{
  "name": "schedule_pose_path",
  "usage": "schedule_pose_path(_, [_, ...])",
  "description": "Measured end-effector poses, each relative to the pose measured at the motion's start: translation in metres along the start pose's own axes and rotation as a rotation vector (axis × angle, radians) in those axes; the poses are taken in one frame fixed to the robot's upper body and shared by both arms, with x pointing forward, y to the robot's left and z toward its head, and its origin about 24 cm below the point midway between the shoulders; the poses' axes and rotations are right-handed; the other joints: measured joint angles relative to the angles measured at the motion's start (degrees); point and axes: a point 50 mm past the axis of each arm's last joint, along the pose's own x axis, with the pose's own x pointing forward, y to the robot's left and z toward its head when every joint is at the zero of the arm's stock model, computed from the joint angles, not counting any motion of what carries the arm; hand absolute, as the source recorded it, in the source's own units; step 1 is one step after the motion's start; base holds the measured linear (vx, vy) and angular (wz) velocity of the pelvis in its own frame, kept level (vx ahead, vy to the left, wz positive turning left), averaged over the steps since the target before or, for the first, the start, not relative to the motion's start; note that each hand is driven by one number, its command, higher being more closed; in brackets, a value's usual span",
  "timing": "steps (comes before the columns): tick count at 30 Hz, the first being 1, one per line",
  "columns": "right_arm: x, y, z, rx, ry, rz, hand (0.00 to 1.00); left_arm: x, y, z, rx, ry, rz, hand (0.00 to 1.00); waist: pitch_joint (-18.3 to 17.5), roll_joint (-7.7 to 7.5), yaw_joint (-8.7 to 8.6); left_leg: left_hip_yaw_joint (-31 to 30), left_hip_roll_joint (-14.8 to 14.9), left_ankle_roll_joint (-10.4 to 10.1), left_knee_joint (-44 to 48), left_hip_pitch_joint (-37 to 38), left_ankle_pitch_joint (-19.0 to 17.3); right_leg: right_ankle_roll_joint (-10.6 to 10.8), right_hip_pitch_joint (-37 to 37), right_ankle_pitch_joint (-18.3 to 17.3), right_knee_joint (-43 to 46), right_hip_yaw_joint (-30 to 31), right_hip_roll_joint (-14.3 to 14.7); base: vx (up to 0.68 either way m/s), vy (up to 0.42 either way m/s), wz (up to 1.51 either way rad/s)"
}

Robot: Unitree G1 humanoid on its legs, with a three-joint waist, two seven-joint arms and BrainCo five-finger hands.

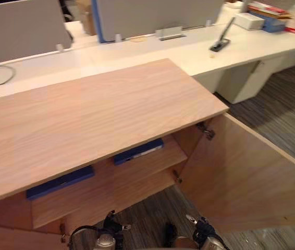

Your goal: Walk over to the cabinet, pick up the folder, carry it to the office cabinet, place the folder inside the office cabinet, then close the office cabinet door

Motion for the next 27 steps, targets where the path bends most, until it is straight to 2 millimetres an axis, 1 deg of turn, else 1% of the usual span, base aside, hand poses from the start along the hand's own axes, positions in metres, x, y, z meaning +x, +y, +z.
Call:
schedule_pose_path(1, [-0.001,-0.002,-0.006,0.000,0.014,-0.005,0.00,-0.001,0.001,-0.002,-0.006,0.007,0.001,0.00,-0.53,-1.00,0.31,3.08,-0.16,-0.86,0.67,2.36,-0.59,-1.53,1.63,1.62,2.43,-4.34,-2.65,0.10,-0.050,-1.12])
schedule_pose_path(2, [-0.001,-0.002,-0.006,0.007,0.015,-0.007,0.00,0.000,0.000,-0.002,-0.004,0.010,-0.002,0.00,-0.62,-0.87,0.37,4.13,-0.13,-1.15,1.32,2.71,-0.82,-1.51,1.68,1.05,2.34,-5.12,-2.04,0.09,-0.122,-1.40])
schedule_pose_path(3, [-0.001,-0.006,-0.005,0.028,0.013,-0.017,0.00,0.000,0.000,-0.003,0.003,0.013,-0.010,0.00,-0.74,-1.02,0.03,4.69,0.41,-0.61,2.19,2.50,-0.93,-1.54,1.66,1.12,0.95,-5.87,-0.50,0.03,-0.140,-1.10])
schedule_pose_path(4, [-0.001,-0.015,-0.004,0.046,0.020,-0.047,0.00,0.000,-0.002,-0.003,0.033,0.014,-0.024,0.00,-0.81,-0.34,-0.61,2.59,-0.23,0.38,0.72,2.59,-2.07,-1.31,1.59,1.45,-1.28,-5.58,0.90,-0.01,-0.124,-0.93])
schedule_pose_path(5, [-0.001,-0.021,-0.006,0.062,0.030,-0.066,0.00,0.000,-0.004,-0.003,0.049,0.013,-0.035,0.00,-0.88,0.14,-0.83,0.97,-0.62,0.55,-0.58,2.69,-2.21,-1.31,1.43,1.77,-2.12,-5.44,1.81,-0.05,-0.049,-0.60])
schedule_pose_path(6, [-0.001,-0.027,-0.009,0.086,0.050,-0.089,0.00,0.000,-0.006,-0.004,0.071,0.016,-0.047,0.00,-0.93,0.25,-0.95,-0.16,-0.99,0.41,-2.30,3.25,-2.20,-1.36,0.96,1.96,-2.65,-5.10,2.74,-0.09,-0.016,-0.35])
schedule_pose_path(7, [-0.003,-0.034,-0.017,0.102,0.084,-0.114,0.00,0.000,-0.007,-0.003,0.089,0.018,-0.058,0.00,-0.69,0.25,-1.04,0.13,-0.97,-0.55,-3.09,3.56,-1.61,-1.42,0.68,-0.10,-3.09,-5.87,3.14,-0.09,-0.026,-0.28])
schedule_pose_path(8, [-0.005,-0.039,-0.022,0.124,0.104,-0.133,0.00,-0.001,-0.010,-0.004,0.100,0.019,-0.072,0.00,-0.60,0.09,-0.89,0.78,-0.95,-0.67,-3.65,3.69,-1.48,-1.20,1.05,-2.06,-2.02,-9.80,1.72,-0.05,-0.012,-0.36])
schedule_pose_path(9, [-0.005,-0.041,-0.022,0.121,0.103,-0.140,0.00,0.000,-0.010,-0.002,0.104,0.012,-0.074,0.00,-0.54,0.14,-0.76,1.67,-0.96,-0.89,-4.77,3.58,-1.11,-0.96,1.89,-2.28,-1.95,-13.82,0.76,-0.02,0.028,-0.46])
schedule_pose_path(10, [-0.005,-0.041,-0.022,0.130,0.103,-0.140,0.00,0.000,-0.008,-0.002,0.106,0.011,-0.070,0.00,-0.53,0.00,-0.52,2.35,-0.92,-1.01,-4.81,3.70,-0.93,-0.84,1.84,-1.16,-2.75,-14.19,1.07,0.00,0.036,-0.65])
schedule_pose_path(11, [-0.005,-0.040,-0.023,0.137,0.107,-0.140,0.00,0.001,-0.005,-0.002,0.112,0.014,-0.063,0.00,-0.37,-0.17,-0.48,3.46,-0.83,-1.08,-4.74,3.97,-0.93,-0.58,1.90,1.71,-4.92,-13.39,2.40,-0.02,0.011,-0.65])
schedule_pose_path(12, [-0.005,-0.041,-0.024,0.140,0.109,-0.140,0.00,0.001,-0.002,-0.004,0.117,0.019,-0.059,0.00,-0.52,0.07,-0.56,3.66,-0.78,-0.93,-4.94,4.03,-0.98,-0.78,1.87,2.81,-6.91,-12.05,3.77,-0.01,-0.002,-0.59])
schedule_pose_path(14, [-0.005,-0.040,-0.024,0.148,0.115,-0.141,0.00,0.000,0.001,-0.007,0.123,0.026,-0.054,0.00,-0.40,-0.03,-0.70,3.42,-0.79,-1.25,-4.82,4.32,-0.74,-0.92,1.84,3.57,-8.00,-10.86,4.51,-0.02,0.008,-0.41])
schedule_pose_path(15, [-0.005,-0.040,-0.025,0.147,0.120,-0.142,0.00,0.001,0.001,-0.007,0.127,0.025,-0.056,0.00,-0.36,-0.10,-0.73,2.24,-0.83,-1.27,-4.50,4.38,-0.74,-0.96,1.87,3.83,-8.12,-10.42,4.58,-0.01,0.007,-0.25])
schedule_pose_path(20, [-0.004,-0.040,-0.024,0.147,0.116,-0.145,0.00,0.001,0.004,-0.007,0.163,0.018,-0.066,0.00,-0.37,-0.08,-0.73,-0.43,-1.60,-1.33,-3.94,3.86,-0.76,-0.48,2.11,5.51,-9.72,-10.02,4.15,-0.01,0.028,-0.01])
schedule_pose_path(22, [-0.003,-0.041,-0.017,0.147,0.101,-0.150,0.00,0.001,0.007,-0.007,0.175,0.016,-0.064,0.00,-0.31,0.02,-0.74,-1.34,-1.98,-1.35,-3.80,3.36,-0.75,-0.33,2.11,6.45,-10.59,-10.00,4.04,0.00,0.000,0.00])
schedule_pose_path(24, [0.000,-0.048,-0.005,0.186,0.068,-0.181,0.00,0.001,0.011,-0.008,0.182,0.016,-0.056,0.00,-0.21,0.16,-0.73,-1.67,-2.51,-1.35,-3.79,3.24,-0.74,-0.34,2.15,7.10,-11.32,-9.74,3.82,-0.03,0.054,-0.06])
schedule_pose_path(25, [0.003,-0.058,0.016,0.209,0.011,-0.215,0.00,0.001,0.018,-0.011,0.186,0.023,-0.041,0.00,-0.17,0.23,-0.73,-1.83,-3.02,-1.36,-3.77,3.27,-0.75,-0.06,2.15,7.89,-11.99,-9.19,3.67,-0.04,0.058,-0.12])
schedule_pose_path(27, [0.004,-0.065,0.037,0.221,-0.053,-0.237,0.00,0.000,0.023,-0.015,0.183,0.035,-0.030,0.00,-0.13,0.28,-0.78,-1.87,-3.22,-1.36,-3.77,3.27,-0.75,0.01,2.15,8.42,-12.57,-8.87,3.62,-0.04,0.050,-0.11])
